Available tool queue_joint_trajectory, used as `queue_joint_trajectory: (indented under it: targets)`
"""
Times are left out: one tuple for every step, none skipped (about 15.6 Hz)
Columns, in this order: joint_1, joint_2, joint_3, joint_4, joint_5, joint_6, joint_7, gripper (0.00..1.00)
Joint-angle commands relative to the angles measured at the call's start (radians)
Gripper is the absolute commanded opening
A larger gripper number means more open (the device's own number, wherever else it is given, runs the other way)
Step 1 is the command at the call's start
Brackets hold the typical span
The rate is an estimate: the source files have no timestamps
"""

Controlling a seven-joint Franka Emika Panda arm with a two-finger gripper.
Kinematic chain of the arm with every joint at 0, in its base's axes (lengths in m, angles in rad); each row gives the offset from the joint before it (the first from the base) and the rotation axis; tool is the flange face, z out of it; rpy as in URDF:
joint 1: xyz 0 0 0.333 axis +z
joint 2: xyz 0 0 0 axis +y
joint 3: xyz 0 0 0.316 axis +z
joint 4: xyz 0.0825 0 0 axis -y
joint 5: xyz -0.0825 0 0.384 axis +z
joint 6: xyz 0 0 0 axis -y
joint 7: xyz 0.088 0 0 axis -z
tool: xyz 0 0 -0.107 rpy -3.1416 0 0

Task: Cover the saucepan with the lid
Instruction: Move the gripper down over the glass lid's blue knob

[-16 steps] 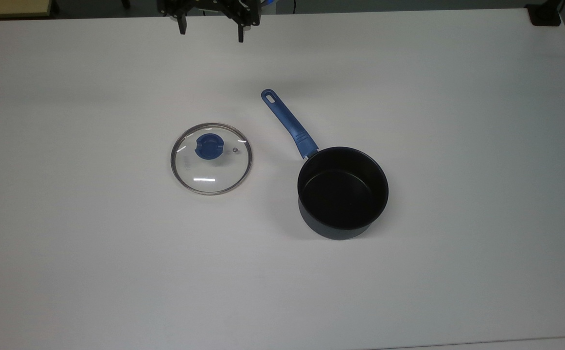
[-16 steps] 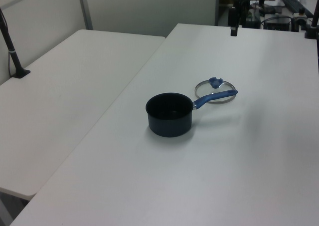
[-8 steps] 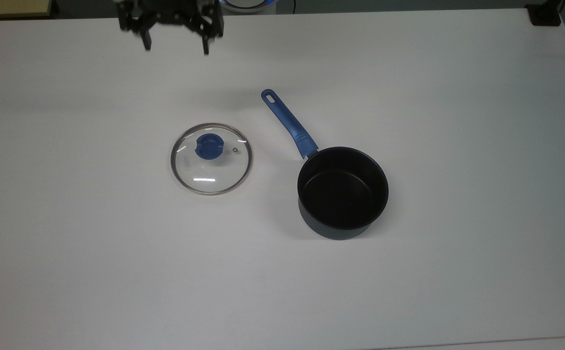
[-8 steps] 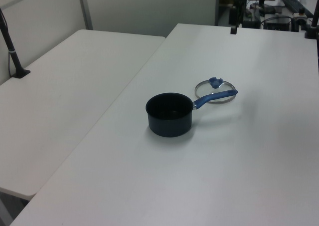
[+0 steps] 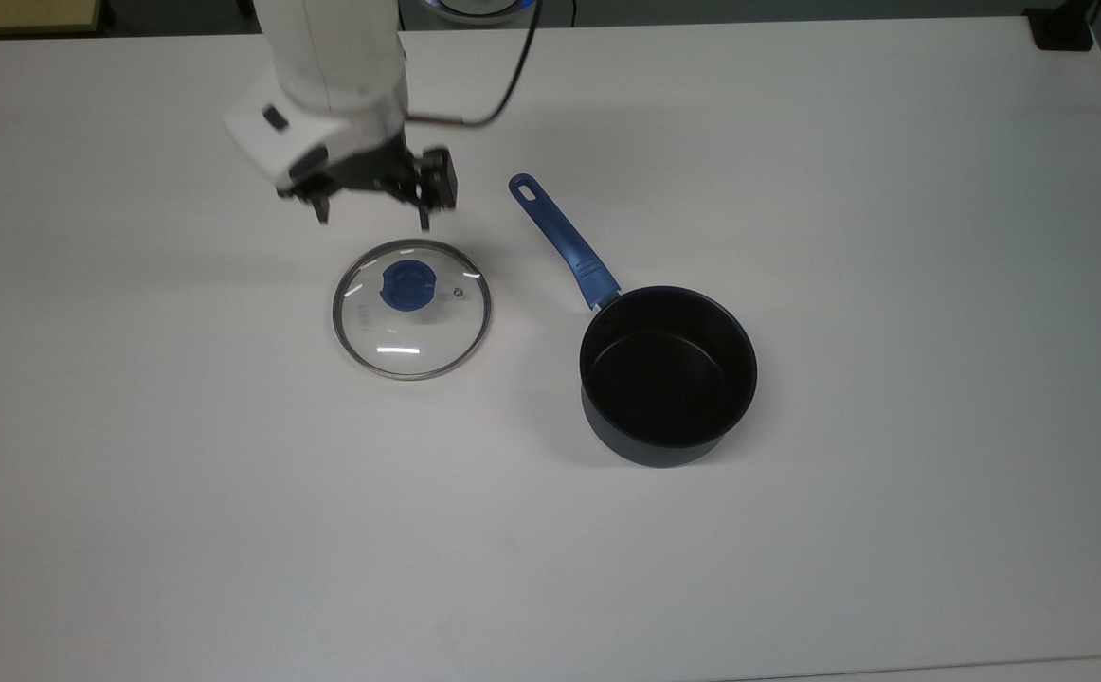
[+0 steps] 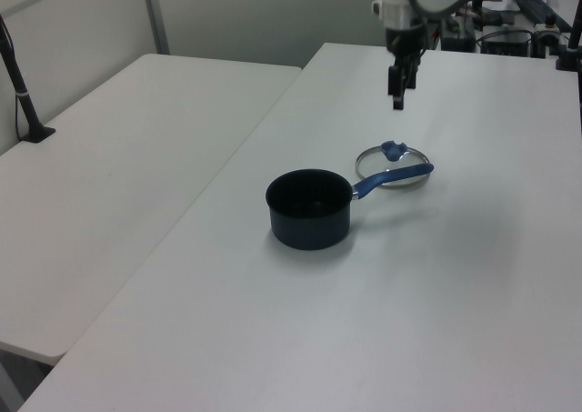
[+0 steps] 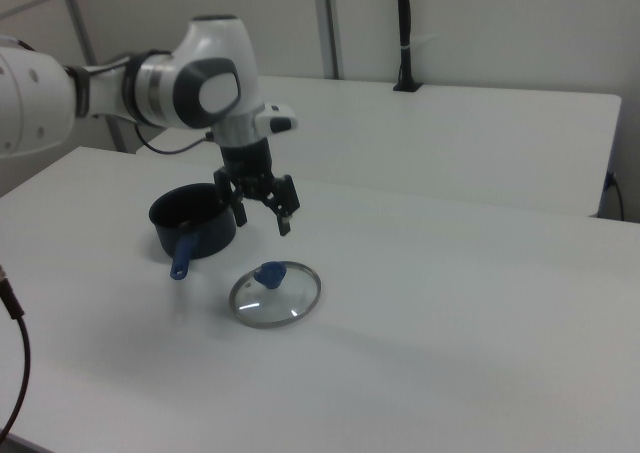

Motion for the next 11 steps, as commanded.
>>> queue_joint_trajectory:
  targets:
    - [0.029, 0.076, -0.001, -0.018, 0.022, 0.094, 0.071, 1.0]
    - [0.029, 0.094, -0.001, -0.027, 0.021, 0.107, 0.08, 1.0]
    - [0.03, 0.105, -0.001, -0.039, 0.021, 0.122, 0.082, 1.0]
    - [0.034, 0.11, -0.001, -0.054, 0.021, 0.14, 0.082, 1.0]
    - [0.035, 0.111, -0.001, -0.068, 0.019, 0.154, 0.082, 1.0]
    - [0.035, 0.113, 0.001, -0.076, 0.021, 0.169, 0.082, 1.0]
    - [0.037, 0.117, 0.001, -0.078, 0.019, 0.174, 0.082, 1.0]
    - [0.037, 0.133, 0.001, -0.076, 0.019, 0.18, 0.082, 0.98]
    - [0.035, 0.139, 0.001, -0.076, 0.018, 0.189, 0.082, 0.93]
    - [0.034, 0.139, 0.001, -0.078, 0.018, 0.199, 0.082, 0.87]
    - [0.034, 0.141, 0.001, -0.078, 0.018, 0.202, 0.082, 0.81]
